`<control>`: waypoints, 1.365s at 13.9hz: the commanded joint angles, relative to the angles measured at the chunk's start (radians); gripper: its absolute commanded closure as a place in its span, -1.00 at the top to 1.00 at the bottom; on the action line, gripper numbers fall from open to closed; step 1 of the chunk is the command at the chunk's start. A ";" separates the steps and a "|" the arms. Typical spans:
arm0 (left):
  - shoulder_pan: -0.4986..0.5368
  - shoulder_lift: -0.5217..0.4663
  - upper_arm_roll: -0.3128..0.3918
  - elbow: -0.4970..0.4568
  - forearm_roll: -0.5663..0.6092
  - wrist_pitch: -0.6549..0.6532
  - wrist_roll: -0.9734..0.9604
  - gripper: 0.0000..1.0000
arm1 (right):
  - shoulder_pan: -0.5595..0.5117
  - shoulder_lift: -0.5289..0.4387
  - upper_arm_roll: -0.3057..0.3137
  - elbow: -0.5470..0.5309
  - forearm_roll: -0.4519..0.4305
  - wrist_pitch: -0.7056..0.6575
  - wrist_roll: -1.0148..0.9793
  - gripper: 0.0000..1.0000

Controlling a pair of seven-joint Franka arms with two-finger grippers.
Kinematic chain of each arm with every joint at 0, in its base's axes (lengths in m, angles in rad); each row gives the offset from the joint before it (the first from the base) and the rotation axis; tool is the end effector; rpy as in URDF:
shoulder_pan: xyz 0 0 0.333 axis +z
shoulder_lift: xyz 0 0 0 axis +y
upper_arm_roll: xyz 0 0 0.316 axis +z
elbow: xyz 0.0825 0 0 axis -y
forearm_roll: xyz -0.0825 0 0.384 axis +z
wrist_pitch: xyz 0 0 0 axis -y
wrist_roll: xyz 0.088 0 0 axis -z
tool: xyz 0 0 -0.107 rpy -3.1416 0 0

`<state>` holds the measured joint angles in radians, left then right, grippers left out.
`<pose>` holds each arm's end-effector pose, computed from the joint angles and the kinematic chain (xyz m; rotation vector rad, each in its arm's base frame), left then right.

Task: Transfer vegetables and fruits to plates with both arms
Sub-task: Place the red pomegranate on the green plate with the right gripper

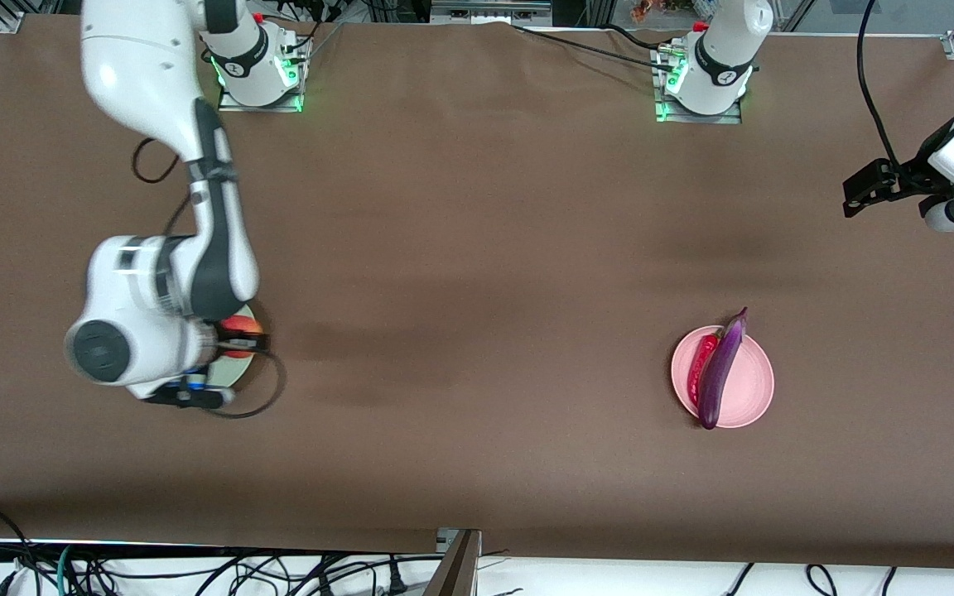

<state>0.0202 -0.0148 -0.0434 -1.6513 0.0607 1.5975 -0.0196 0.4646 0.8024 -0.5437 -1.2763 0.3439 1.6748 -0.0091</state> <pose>0.5502 -0.0066 0.5971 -3.0789 0.0098 0.0580 0.7032 0.0673 0.2951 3.0527 -0.1148 -0.4568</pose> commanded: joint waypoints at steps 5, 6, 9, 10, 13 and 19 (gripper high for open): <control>-0.013 0.007 -0.006 0.027 -0.025 -0.011 0.024 1.00 | -0.044 0.027 0.021 -0.112 0.032 0.130 -0.075 -0.49; -0.013 0.009 -0.006 0.027 -0.025 -0.011 0.024 1.00 | -0.047 0.031 0.037 -0.135 0.032 0.169 -0.075 -0.38; -0.013 0.009 -0.006 0.027 -0.024 -0.011 0.024 1.00 | -0.052 0.021 0.048 -0.135 0.029 0.186 -0.080 1.00; -0.013 0.007 -0.006 0.027 -0.025 -0.011 0.024 1.00 | -0.047 0.002 0.048 -0.133 0.020 0.175 -0.084 1.00; -0.013 0.009 -0.006 0.027 -0.024 -0.011 0.024 1.00 | -0.050 -0.092 -0.001 -0.094 -0.015 0.033 -0.138 1.00; -0.013 0.009 -0.006 0.027 -0.025 -0.011 0.024 1.00 | -0.046 -0.299 -0.087 -0.025 -0.037 -0.237 -0.212 1.00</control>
<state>0.0111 -0.0143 -0.0546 -1.6463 0.0604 1.5975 -0.0168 0.4135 0.5895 -0.6397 -1.2850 0.3307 1.4941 -0.2174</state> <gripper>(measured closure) 0.000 0.000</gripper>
